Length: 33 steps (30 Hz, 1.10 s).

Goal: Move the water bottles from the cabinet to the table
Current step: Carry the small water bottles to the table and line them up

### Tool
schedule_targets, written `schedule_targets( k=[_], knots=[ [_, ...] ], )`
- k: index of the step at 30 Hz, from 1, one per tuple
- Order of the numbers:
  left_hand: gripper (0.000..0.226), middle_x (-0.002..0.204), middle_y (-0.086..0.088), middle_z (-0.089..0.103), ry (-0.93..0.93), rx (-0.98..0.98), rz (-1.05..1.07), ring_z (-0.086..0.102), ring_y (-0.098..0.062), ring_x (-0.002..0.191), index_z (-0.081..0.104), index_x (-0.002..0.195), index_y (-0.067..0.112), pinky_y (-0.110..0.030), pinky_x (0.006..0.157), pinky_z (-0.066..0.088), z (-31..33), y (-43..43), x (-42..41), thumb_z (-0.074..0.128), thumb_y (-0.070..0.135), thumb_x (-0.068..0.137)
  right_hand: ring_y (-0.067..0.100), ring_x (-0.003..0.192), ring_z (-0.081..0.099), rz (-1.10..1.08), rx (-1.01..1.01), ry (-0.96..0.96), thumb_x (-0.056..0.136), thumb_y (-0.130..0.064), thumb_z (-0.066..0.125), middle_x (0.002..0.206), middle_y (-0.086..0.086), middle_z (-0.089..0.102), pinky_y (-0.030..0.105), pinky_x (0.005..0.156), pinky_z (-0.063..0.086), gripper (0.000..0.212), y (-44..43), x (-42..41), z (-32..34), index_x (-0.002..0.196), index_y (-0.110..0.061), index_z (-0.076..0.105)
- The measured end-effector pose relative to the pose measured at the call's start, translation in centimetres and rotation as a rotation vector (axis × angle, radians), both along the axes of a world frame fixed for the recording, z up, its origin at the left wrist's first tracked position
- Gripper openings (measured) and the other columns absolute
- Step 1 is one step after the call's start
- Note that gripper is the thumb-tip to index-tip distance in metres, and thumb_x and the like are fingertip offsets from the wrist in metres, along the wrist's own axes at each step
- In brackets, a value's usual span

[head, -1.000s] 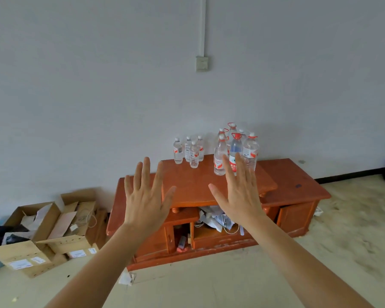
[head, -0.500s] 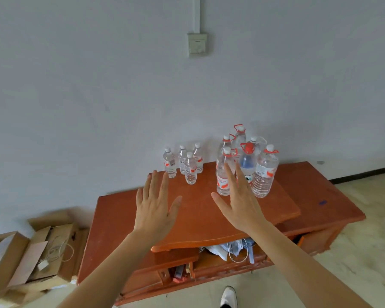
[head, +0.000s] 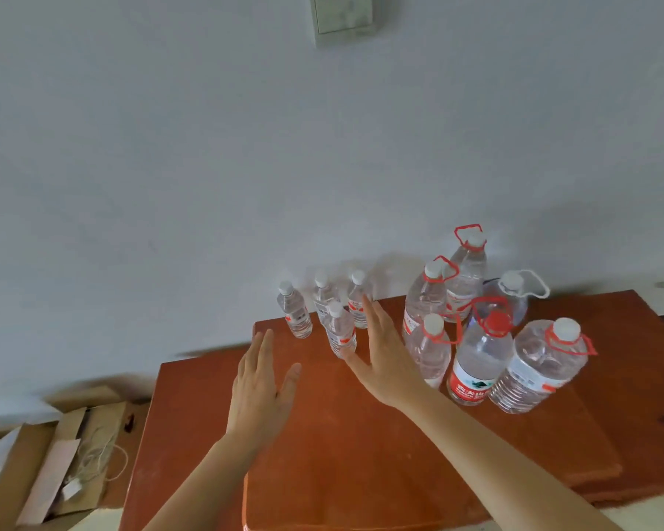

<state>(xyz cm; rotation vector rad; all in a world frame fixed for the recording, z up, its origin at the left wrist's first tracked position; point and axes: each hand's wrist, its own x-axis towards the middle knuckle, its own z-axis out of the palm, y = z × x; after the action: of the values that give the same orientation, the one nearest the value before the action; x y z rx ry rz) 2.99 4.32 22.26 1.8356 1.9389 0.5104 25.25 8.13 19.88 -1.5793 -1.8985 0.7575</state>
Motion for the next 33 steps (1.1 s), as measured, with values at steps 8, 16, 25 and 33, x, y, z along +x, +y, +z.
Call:
schedule_targets(
  k=[8, 16, 25, 33],
  knots=[
    [0.085, 0.166, -0.003, 0.02, -0.218, -0.225, 0.154, 0.019, -0.022, 0.152, 0.012, 0.16, 0.021, -0.043, 0.121, 0.022, -10.6, 13.5, -1.7, 0.06, 0.048, 0.095, 0.004, 0.155, 0.0, -0.077, -0.116, 0.052, 0.097, -0.054, 0.058, 0.169, -0.015, -0.008, 0.03, 0.119, 0.015, 0.097, 6.5, -1.9, -11.0, 0.154, -0.048, -0.02],
    [0.098, 0.138, -0.001, 0.05, -0.442, -0.252, 0.199, 0.051, -0.026, 0.128, 0.011, 0.148, 0.024, -0.045, 0.1, 0.045, -21.5, 24.1, -2.5, 0.078, 0.046, 0.08, 0.007, 0.154, 0.016, -0.186, -0.179, 0.193, 0.087, -0.058, 0.071, 0.169, -0.013, 0.011, 0.034, 0.122, 0.027, 0.109, 11.4, -4.2, -19.9, 0.159, -0.042, -0.009],
    [0.054, 0.122, -0.01, 0.061, -0.365, -0.2, 0.111, 0.067, -0.03, 0.096, 0.022, 0.127, 0.034, -0.039, 0.07, 0.055, -23.5, 18.5, -3.6, 0.064, 0.021, 0.095, 0.006, 0.128, 0.05, -0.303, -0.061, 0.16, 0.093, -0.044, 0.069, 0.144, 0.0, 0.052, 0.023, 0.097, 0.052, 0.075, 10.7, -6.4, -21.8, 0.149, -0.036, 0.019],
    [0.056, 0.133, -0.004, 0.052, -0.331, -0.35, 0.079, 0.058, -0.022, 0.11, 0.025, 0.141, 0.015, -0.033, 0.082, 0.047, -19.0, 9.4, -5.3, 0.058, 0.031, 0.099, 0.014, 0.14, 0.048, -0.092, -0.284, 0.084, 0.092, -0.061, 0.06, 0.158, -0.01, 0.039, 0.034, 0.111, 0.047, 0.084, 6.6, -5.8, -17.4, 0.157, -0.04, 0.011]
  ],
)
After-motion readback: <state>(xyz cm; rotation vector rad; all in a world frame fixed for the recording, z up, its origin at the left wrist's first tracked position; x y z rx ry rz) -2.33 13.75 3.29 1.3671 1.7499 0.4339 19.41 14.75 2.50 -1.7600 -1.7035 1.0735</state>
